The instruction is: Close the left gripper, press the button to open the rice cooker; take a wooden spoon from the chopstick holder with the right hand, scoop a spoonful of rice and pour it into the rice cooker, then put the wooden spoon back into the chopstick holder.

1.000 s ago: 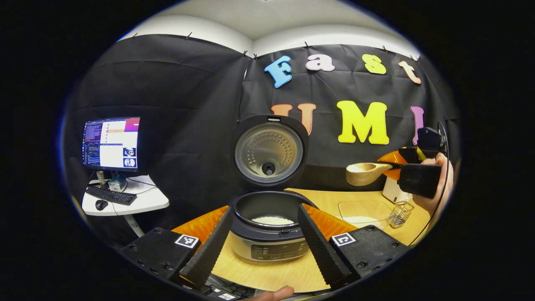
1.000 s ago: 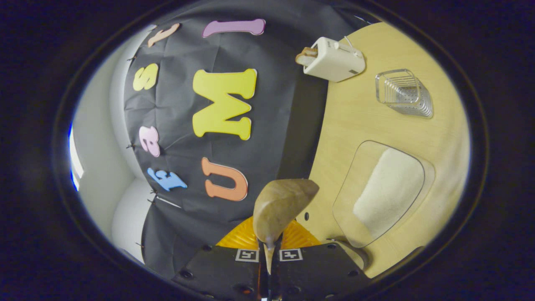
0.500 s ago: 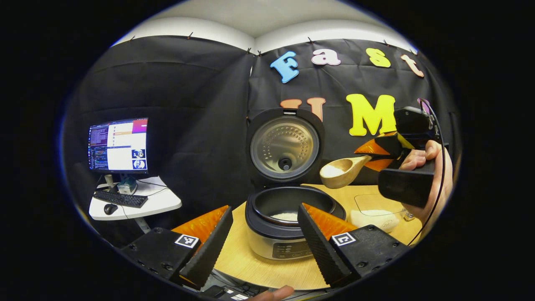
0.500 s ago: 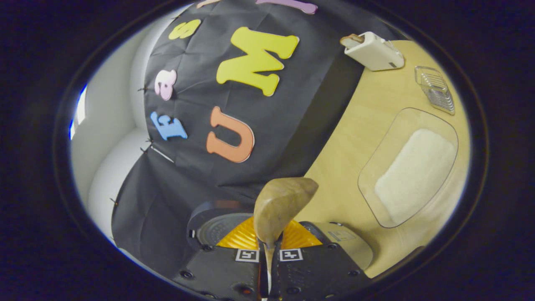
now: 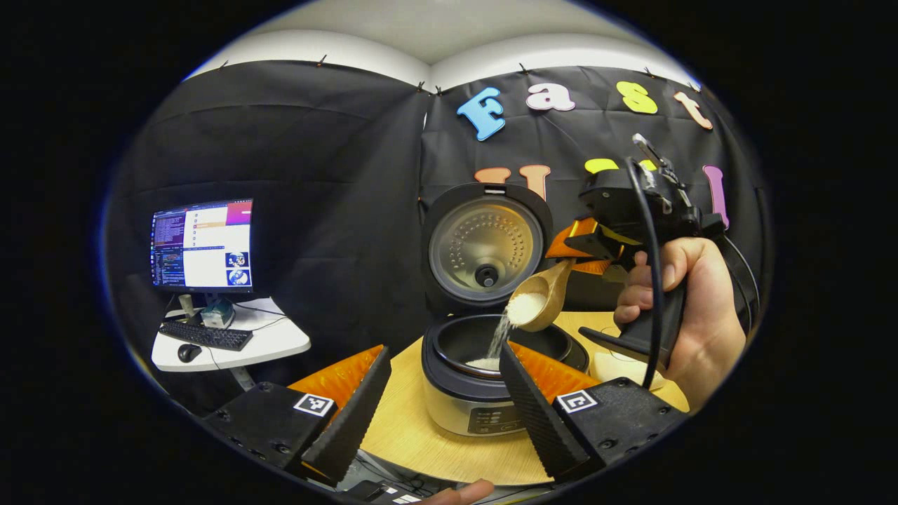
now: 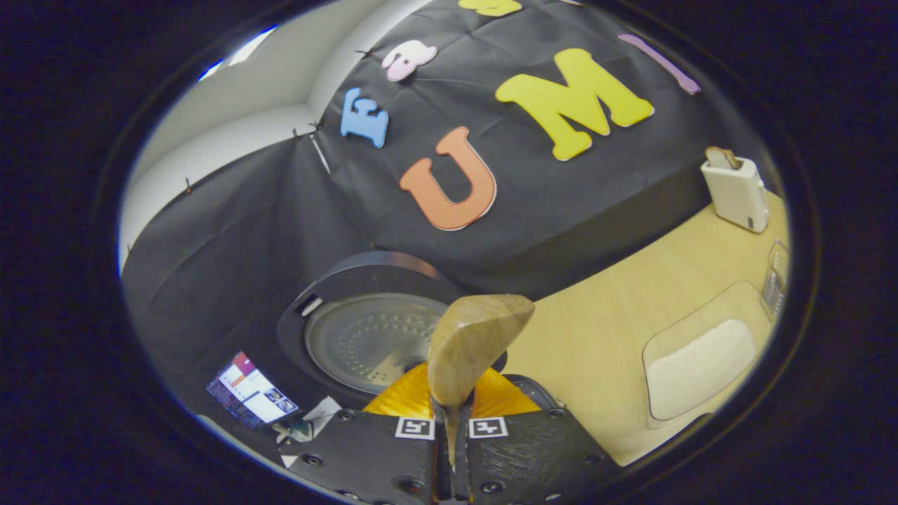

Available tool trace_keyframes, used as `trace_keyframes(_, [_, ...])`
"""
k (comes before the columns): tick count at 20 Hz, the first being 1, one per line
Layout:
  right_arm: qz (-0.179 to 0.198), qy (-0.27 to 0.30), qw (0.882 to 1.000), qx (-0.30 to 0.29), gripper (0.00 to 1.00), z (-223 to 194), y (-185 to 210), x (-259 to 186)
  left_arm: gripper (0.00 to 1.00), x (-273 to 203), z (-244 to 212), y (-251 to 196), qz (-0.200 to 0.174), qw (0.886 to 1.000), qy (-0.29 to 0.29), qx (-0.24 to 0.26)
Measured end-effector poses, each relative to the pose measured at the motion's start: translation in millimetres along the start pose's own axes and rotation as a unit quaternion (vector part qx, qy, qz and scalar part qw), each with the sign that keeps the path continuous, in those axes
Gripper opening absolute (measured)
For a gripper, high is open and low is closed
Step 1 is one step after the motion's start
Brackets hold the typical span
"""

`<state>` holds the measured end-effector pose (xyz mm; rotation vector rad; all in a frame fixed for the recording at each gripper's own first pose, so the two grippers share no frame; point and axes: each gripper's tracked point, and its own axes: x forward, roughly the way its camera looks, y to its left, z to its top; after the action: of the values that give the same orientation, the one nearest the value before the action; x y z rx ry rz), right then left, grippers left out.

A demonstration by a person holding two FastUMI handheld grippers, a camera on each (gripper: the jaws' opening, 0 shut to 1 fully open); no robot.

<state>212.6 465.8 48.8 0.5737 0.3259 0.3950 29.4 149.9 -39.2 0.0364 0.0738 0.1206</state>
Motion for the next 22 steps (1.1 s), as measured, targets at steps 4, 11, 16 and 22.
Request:
trace_keyframes(4, [0.000, 0.019, 0.998, -0.053, 0.03, -7.3, 6.3, 11.3, 0.99, 0.9, -1.9, 9.5, 0.009, 1.000, 0.003, 0.000])
trace_keyframes(11, [-0.002, 0.046, 0.987, -0.152, 0.03, -17.3, 2.6, 33.2, 0.99, 3.2, -6.0, 22.9, 0.020, 1.000, 0.009, -0.011])
trace_keyframes(16, [0.008, 0.052, 0.975, -0.214, 0.03, -17.7, 3.7, 31.0, 0.99, 2.9, -6.6, 26.5, 0.022, 1.000, 0.012, -0.013])
trace_keyframes(22, [0.012, -0.004, 0.936, -0.351, 0.01, 2.3, 15.4, 22.6, 0.99, 2.6, -7.9, 27.1, 0.021, 1.000, 0.013, -0.009])
